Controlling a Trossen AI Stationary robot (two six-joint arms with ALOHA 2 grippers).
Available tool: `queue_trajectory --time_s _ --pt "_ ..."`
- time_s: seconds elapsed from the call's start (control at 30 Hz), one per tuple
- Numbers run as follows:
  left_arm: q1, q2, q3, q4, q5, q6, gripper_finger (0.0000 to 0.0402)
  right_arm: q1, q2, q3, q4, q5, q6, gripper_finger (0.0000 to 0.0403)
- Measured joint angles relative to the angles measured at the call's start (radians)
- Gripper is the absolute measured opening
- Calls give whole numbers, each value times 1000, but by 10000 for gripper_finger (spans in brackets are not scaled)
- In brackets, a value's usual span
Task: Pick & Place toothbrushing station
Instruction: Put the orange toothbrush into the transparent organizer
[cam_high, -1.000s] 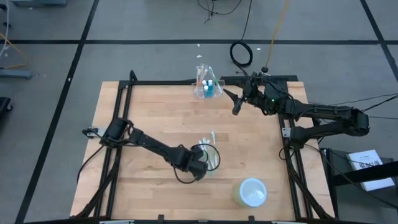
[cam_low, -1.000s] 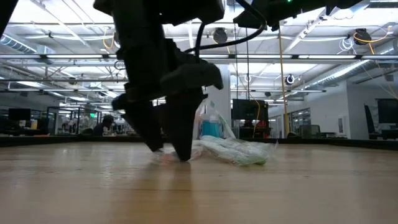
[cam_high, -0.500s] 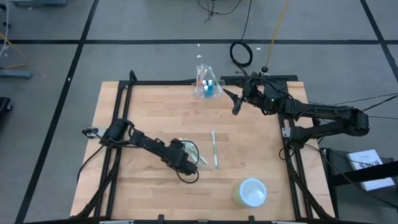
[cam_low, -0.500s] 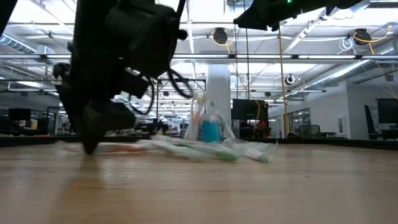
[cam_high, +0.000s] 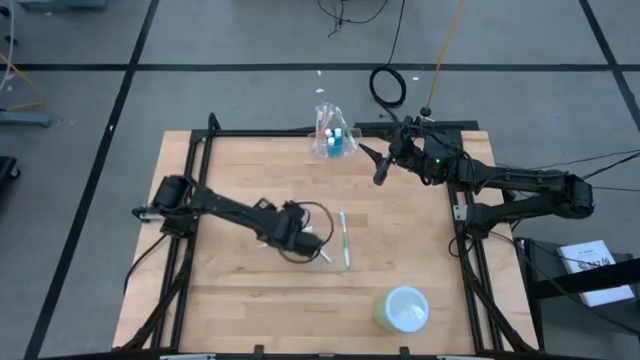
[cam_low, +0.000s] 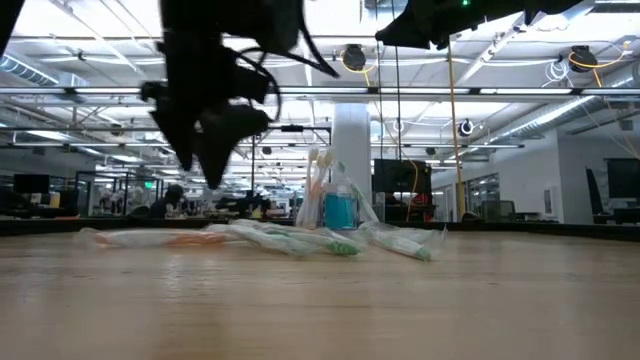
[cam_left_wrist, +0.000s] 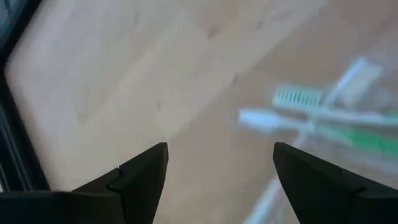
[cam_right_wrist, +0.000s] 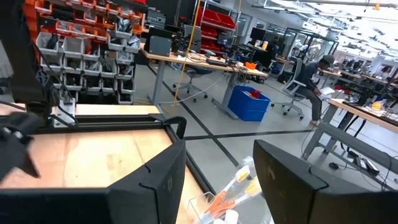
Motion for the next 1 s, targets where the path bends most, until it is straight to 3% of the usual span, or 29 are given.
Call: queue_trajectory --time_s 0.17,0.27,0.37,0.5,0.73,1.0 --pt "46 -2 0 325 4 448 296 0 0 0 -8 0 -19 180" --pt "85 -2 1 467 112 620 296 0 0 0 -14 0 -20 180" --pt "117 -3 -19 544 196 655 296 0 0 0 -22 0 -20 180" --pt "136 -4 -54 553 223 678 296 0 0 0 -30 0 -22 180" --pt "176 -3 -178 742 271 681 296 0 0 0 -34 0 -22 178" --pt "180 -3 -207 747 316 691 296 0 0 0 -34 1 -20 176"
